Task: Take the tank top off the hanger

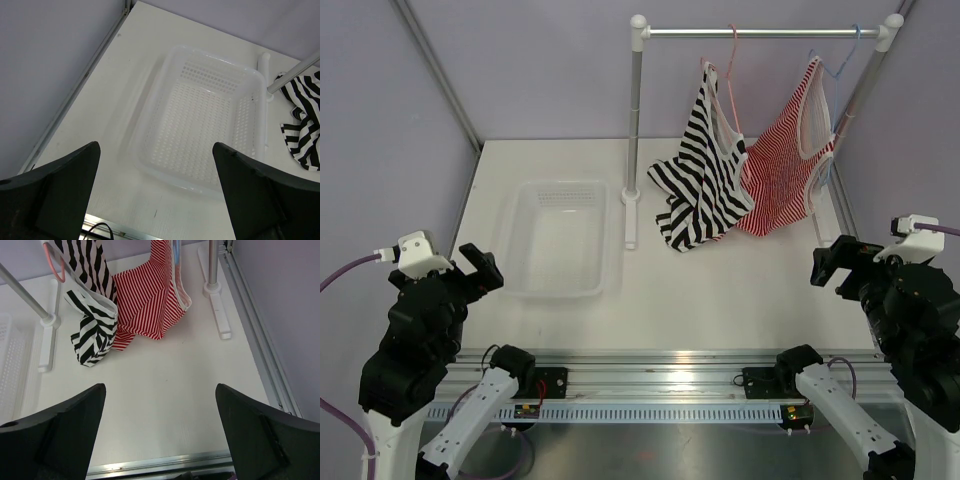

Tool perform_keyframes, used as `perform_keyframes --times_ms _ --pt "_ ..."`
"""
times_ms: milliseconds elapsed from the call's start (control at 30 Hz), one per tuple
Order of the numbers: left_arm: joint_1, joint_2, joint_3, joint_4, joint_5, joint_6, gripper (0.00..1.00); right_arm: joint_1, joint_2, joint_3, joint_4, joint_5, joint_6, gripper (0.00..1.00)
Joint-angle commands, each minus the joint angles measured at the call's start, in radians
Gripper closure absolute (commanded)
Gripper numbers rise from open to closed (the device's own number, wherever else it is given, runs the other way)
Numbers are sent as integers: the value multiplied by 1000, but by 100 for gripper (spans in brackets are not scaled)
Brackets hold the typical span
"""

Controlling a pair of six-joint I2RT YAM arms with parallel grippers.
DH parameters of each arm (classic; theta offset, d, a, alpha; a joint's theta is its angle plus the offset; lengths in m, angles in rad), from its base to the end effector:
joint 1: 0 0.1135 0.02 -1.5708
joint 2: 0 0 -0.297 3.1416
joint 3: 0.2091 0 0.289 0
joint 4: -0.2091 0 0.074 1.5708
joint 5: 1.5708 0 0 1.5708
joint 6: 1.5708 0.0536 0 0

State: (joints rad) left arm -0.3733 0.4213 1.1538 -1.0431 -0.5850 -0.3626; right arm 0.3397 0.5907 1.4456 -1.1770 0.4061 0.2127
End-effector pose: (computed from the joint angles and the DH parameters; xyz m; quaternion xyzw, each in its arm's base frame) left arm 0.0406 0.0159 0.4323 -0.1658 0.7745 0.0144 0.6102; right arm 0.0358 -0.0098 0.4926 0.0672 0.8006 -0.0013 0.5955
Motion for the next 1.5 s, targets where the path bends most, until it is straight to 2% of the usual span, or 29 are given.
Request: perform_keyframes --times_ms 0,233,367,533,667,833,1000,1067,1367,1467 --pt "-4 4 1 48 19 13 1 5 -17 7 28 -18 -27 0" --pt "-4 2 -19 66 45 7 1 7 -20 -5 186 -249 8 1" --pt "-4 17 -11 66 97 -12 1 5 177 74 259 -346 56 1" --pt "-4 22 4 40 143 -10 1 7 406 170 342 -348 36 1" --pt "-4 37 23 -6 163 16 1 4 559 275 405 -337 -13 6" --pt "-4 31 7 -31 223 10 1 4 798 470 381 -288 -114 19" --pt "-4 17 -3 -35 235 10 1 -7 972 670 335 -262 -167 25" --pt "-4 16 -6 -37 235 10 1 -16 1055 747 315 -266 -188 34" --pt "-4 20 -14 -26 238 11 1 -24 1173 855 303 -317 -207 47" --pt "-4 20 -20 -23 238 11 1 -27 1202 866 300 -332 -207 64"
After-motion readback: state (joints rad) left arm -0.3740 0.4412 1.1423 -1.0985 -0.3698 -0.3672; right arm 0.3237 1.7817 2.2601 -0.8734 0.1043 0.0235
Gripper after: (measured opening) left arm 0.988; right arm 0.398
